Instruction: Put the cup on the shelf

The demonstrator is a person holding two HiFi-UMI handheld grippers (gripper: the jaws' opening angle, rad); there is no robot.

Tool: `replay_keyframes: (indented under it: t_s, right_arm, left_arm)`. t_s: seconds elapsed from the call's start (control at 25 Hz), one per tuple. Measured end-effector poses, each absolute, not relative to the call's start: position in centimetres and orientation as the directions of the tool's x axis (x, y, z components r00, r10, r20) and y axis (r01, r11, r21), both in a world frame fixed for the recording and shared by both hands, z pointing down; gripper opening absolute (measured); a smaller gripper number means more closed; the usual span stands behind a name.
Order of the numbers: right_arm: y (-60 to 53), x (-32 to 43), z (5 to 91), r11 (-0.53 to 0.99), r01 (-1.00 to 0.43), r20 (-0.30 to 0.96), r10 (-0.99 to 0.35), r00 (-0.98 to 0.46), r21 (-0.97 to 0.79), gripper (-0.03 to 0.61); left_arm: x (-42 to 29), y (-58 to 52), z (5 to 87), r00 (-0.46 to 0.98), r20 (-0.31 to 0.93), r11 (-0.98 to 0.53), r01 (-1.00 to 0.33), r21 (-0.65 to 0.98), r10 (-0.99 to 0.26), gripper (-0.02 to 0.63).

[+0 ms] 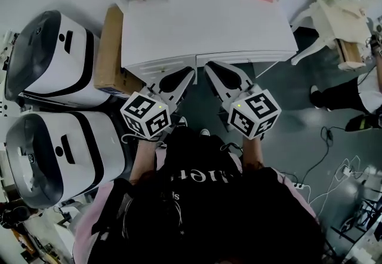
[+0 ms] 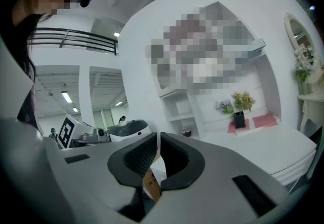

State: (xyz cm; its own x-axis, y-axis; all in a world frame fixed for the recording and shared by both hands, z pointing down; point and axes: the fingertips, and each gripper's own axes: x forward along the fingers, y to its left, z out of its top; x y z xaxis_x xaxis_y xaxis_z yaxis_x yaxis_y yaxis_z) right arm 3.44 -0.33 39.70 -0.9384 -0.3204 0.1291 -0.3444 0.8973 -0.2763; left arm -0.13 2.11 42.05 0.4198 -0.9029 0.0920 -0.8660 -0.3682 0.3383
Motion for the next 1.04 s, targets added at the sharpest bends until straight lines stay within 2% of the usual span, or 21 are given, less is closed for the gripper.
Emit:
replay_keyframes:
  t_s: [0.36, 1.04]
  right_arm:
    - [-0.4, -0.2, 39.4, 0.907, -0.336, 0.148, -0.307, -0.94, -0.252, 0.058]
    - [-1.3, -2.3, 39.1, 0.9, -0.366, 0.16, -0.336, -0.928, -0.234, 0.058]
  left_arm:
    - [-3.4, 1.8, 41.6, 0.417, 0.068, -0.37, -0.861, 0.349, -0.906, 0.041]
    - [-5.7, 1.0, 41.1, 0.439, 0.046, -0.397, -0.848, 0.351, -0.897, 0.041]
